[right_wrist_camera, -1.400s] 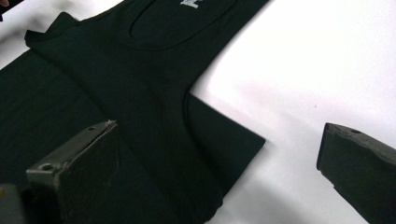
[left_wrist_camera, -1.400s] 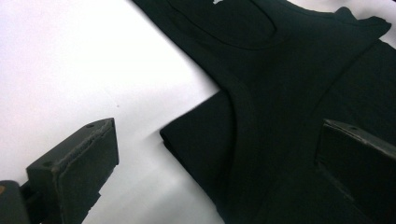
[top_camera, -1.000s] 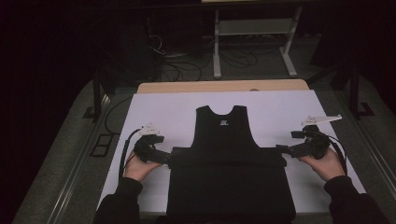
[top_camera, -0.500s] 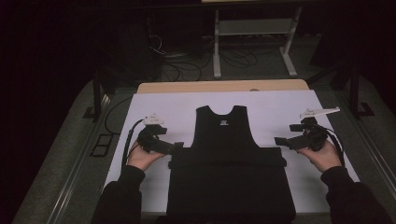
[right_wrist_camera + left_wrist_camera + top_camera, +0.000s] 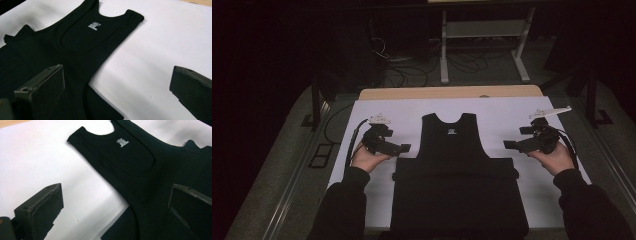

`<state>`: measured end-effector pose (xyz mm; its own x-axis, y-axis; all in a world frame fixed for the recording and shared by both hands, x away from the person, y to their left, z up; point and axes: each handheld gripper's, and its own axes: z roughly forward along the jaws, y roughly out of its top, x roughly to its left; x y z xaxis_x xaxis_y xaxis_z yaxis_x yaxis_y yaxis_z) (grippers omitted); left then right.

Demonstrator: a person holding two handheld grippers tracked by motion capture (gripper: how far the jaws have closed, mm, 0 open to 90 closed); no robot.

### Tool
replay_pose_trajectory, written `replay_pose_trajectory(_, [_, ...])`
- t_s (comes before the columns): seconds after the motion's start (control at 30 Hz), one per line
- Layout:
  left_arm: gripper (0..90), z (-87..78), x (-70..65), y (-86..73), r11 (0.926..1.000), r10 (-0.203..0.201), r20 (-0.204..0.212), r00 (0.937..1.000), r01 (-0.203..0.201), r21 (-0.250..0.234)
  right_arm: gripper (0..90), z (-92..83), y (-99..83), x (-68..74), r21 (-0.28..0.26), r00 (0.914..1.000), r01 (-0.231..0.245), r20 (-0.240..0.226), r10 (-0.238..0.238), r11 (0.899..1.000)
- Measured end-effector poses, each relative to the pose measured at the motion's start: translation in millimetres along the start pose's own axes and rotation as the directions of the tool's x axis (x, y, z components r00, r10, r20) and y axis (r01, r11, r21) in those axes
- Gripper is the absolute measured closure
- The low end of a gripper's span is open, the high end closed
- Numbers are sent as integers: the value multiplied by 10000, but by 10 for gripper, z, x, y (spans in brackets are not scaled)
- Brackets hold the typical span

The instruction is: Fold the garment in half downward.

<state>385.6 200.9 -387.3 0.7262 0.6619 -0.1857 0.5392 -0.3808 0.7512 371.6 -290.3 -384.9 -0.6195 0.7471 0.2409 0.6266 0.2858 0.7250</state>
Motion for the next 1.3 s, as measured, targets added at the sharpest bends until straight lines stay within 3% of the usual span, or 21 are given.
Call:
replay_pose_trajectory(0.37, [0, 30, 33, 152, 10000, 5, 15, 10000, -5, -86, 0, 39, 157, -30, -46, 9999, 153, -1, -153, 9999])
replay_pose_trajectory(0.6, [0, 57, 69, 247, 9995, 200, 12, 9998, -200, 234, 0, 86, 259, -37, 35, 9997, 230, -7, -230, 9997])
replay_pose_trajectory(0.93, [0, 109, 117, 388, 9994, 199, 3, 9998, -199, 266, 0, 177, 408, -59, 58, 9994, 334, -20, -334, 9994])
replay_pose_trajectory(1.3, [0, 304, 139, 432, 9983, 207, 105, 9997, -212, 540, 0, 343, 540, -73, 123, 9990, 455, -30, -455, 9989])
